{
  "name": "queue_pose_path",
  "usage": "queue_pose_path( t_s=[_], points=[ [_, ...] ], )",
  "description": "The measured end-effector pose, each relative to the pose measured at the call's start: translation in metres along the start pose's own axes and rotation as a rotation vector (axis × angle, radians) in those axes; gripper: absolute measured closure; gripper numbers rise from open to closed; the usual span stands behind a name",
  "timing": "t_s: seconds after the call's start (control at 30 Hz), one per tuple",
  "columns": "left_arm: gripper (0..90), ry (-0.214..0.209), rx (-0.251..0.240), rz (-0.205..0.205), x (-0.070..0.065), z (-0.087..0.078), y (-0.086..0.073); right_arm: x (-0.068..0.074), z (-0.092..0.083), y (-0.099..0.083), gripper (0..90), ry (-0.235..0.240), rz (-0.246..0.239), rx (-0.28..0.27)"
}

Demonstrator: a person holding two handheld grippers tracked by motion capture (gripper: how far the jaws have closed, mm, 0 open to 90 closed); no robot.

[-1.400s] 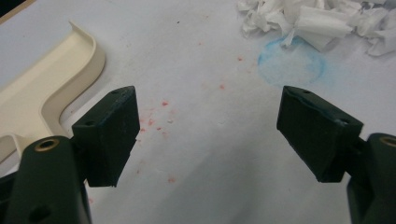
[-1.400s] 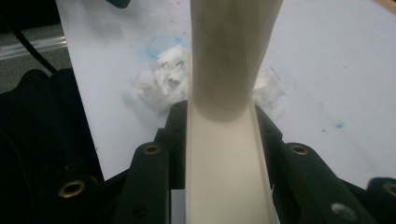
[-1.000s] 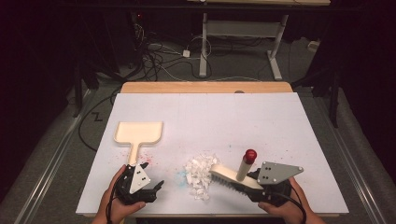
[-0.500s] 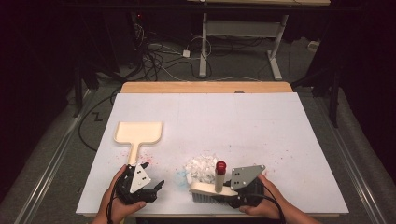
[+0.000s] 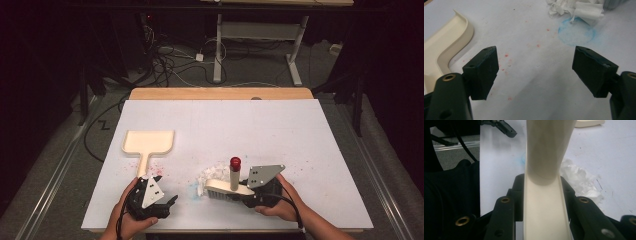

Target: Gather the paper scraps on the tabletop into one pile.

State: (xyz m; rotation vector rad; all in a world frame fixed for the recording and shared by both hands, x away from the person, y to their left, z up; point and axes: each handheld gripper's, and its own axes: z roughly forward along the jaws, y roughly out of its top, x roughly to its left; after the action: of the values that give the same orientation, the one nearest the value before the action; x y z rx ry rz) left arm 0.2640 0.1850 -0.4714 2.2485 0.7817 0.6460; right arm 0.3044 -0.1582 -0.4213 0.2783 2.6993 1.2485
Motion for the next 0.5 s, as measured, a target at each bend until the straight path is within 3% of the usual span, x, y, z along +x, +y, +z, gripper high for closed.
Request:
queue_pose_path(
  t_s=[0.23, 0.3, 0.4, 0.47, 0.5],
  points=[
    [20.4, 0.007, -0.006, -0.005, 0.002, -0.002, 0.0, 0.012, -0.021, 0.01, 67.5, -0.005, -0.01, -0.089],
    [20.4, 0.01, -0.011, -0.007, 0.002, -0.003, -0.001, 0.013, -0.029, 0.014, 67.5, -0.026, -0.013, -0.121],
    [20.4, 0.012, -0.012, -0.01, 0.003, -0.004, -0.001, 0.01, -0.044, 0.016, 67.5, -0.136, 0.015, -0.158],
    [20.4, 0.012, -0.011, -0.012, 0.003, -0.003, -0.001, 0.005, -0.049, 0.014, 67.5, -0.26, 0.036, -0.158],
    [20.4, 0.012, -0.009, -0.011, 0.003, -0.003, -0.001, 0.0, -0.049, 0.011, 67.4, -0.31, 0.069, -0.152]
  ],
)
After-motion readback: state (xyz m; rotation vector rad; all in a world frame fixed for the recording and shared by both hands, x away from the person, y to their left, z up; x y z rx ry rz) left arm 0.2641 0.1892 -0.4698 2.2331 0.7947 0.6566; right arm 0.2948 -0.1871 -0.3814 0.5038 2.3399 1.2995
